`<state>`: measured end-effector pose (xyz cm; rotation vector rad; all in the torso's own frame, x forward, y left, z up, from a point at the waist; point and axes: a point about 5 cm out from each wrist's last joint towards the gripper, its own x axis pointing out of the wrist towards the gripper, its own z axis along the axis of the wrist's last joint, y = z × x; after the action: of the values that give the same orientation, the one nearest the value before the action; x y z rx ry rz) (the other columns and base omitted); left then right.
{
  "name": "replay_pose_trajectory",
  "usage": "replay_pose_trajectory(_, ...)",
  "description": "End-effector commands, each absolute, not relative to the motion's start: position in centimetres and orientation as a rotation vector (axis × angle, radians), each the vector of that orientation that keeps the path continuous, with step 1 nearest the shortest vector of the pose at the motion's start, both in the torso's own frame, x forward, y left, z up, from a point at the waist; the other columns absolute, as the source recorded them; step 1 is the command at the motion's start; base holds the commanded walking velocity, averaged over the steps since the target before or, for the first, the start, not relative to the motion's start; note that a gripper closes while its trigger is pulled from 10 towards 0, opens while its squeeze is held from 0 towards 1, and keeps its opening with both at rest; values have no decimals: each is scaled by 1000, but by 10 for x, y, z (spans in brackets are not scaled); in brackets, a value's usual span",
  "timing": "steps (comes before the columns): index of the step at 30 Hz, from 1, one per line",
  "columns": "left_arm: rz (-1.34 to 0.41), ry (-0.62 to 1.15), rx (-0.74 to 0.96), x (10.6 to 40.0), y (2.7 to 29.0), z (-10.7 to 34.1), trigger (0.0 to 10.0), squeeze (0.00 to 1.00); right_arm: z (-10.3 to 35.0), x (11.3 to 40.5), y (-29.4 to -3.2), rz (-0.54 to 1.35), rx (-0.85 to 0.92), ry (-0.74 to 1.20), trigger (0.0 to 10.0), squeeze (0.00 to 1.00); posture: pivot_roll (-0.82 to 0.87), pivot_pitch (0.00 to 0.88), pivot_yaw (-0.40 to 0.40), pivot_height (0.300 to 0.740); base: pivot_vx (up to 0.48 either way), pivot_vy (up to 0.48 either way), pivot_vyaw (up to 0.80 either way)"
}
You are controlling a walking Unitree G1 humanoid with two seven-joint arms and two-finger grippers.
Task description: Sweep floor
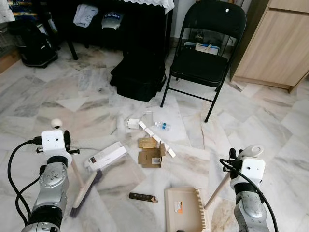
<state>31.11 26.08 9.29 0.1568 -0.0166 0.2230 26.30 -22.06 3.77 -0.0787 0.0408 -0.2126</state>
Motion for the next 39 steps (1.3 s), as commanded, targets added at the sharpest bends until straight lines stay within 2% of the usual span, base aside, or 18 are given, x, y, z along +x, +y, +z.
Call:
replay_pose_trajectory(1,133,29,156,310,253,86,10000,0,40,263,-225,-213,-99,26,10000,0,-161,137,-34,740,0,0,0)
replay_pose_trajectory(16,-222,168,69,318,221,87,10000,0,41,266,-229,-219,-107,27,10000,0,-156,132,-34,740,0,0,0)
replay_pose_trajectory(25,-419,306,15,309,203,79,10000,0,42,267,-231,-224,-111,24,10000,0,-151,134,-36,740,0,0,0)
replay_pose_trajectory(32,-531,311,-196,306,179,88,10000,0,43,269,-232,-225,-113,23,10000,0,-148,131,-39,740,0,0,0)
replay_pose_trajectory(39,-582,278,-293,307,170,104,10000,0,44,272,-232,-227,-110,20,10000,0,-141,123,-37,740,0,0,0)
